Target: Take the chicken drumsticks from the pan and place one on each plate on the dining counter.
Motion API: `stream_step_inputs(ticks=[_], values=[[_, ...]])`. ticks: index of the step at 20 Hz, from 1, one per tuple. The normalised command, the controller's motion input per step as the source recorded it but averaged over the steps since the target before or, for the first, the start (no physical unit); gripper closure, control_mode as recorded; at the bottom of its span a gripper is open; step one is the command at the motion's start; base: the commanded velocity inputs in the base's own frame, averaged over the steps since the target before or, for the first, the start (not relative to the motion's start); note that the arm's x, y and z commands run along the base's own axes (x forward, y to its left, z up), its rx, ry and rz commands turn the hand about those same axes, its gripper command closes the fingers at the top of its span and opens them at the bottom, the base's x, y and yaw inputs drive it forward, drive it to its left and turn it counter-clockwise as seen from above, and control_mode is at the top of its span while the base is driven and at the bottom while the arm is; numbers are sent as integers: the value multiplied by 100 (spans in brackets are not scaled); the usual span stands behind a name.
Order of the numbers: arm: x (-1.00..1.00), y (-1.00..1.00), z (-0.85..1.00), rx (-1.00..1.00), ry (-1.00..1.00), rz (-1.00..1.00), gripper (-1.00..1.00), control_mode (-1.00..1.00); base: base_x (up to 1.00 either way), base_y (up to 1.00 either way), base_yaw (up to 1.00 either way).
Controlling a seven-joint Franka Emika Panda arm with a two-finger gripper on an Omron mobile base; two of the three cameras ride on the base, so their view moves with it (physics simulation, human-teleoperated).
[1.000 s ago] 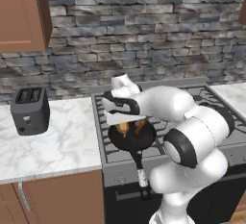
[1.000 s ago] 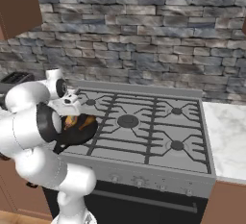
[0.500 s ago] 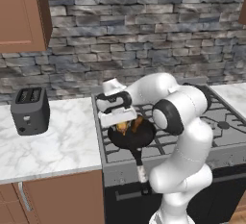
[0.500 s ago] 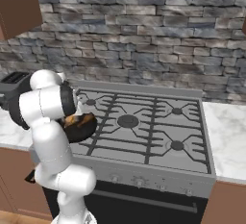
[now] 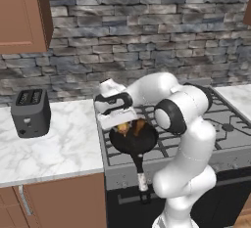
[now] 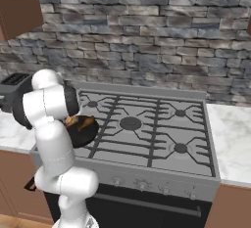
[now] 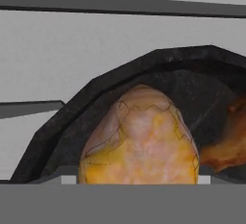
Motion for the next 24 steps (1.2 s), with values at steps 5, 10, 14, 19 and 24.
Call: stream_step_inputs(ticks=[5,10,14,19,24], values=[[-59,-21,52,2,-64,1,100,-100,0,0,0],[-59,-81,91,13,-45,1,100,-100,0,0,0],[-70,-100,58,31,-16,-10,100,-100,0,0,0],[-91,-96,19,25,-12,-14,100,-100,0,0,0],[-18,-25,0,5,1,-14,100,-100,0,0,0]])
